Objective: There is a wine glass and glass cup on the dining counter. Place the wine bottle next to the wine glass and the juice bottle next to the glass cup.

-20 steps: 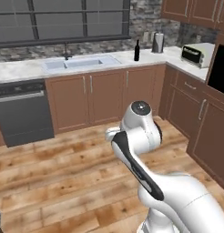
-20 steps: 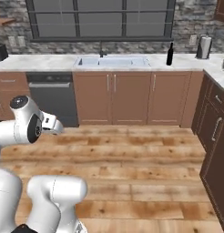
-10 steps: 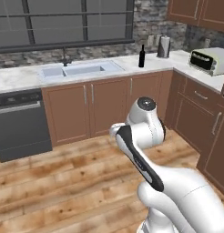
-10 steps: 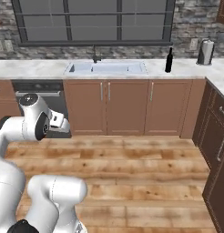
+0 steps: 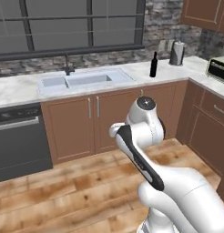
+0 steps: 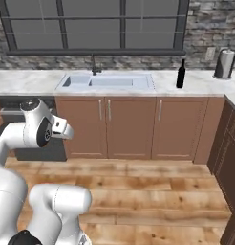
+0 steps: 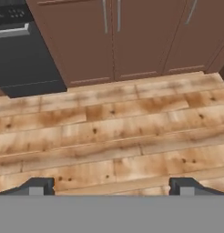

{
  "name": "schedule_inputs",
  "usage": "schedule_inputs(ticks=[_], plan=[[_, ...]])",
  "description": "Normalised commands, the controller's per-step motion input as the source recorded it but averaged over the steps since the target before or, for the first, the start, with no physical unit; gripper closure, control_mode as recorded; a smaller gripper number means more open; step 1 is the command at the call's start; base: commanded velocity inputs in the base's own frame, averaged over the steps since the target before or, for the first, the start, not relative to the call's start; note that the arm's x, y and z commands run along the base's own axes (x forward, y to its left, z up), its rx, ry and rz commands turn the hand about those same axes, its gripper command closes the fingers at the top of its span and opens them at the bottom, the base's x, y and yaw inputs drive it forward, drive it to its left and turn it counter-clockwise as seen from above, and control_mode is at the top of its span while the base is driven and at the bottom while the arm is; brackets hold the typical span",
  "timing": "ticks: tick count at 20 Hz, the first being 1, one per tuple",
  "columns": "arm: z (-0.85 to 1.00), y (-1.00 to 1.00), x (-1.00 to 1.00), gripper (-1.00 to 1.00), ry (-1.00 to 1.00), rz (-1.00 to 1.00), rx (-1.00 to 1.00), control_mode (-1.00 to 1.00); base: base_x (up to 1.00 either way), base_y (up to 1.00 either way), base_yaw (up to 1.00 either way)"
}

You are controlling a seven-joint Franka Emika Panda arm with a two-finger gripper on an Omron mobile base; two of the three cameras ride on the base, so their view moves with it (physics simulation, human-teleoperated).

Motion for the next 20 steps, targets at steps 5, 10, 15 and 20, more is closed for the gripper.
schedule_inputs(ticks=[5,10,15,20], plan=[[0.00,0.00,0.00,-1.00,0.00,0.00,0.00,1.00,0.92,-0.33,0.02],[0.00,0.00,0.00,-1.00,0.00,0.00,0.00,1.00,0.85,-0.44,0.02],[0.00,0.00,0.00,-1.00,0.00,0.00,0.00,1.00,0.71,-0.56,0.00],[0.00,0.00,0.00,-1.00,0.00,0.00,0.00,1.00,0.62,-0.61,0.00]])
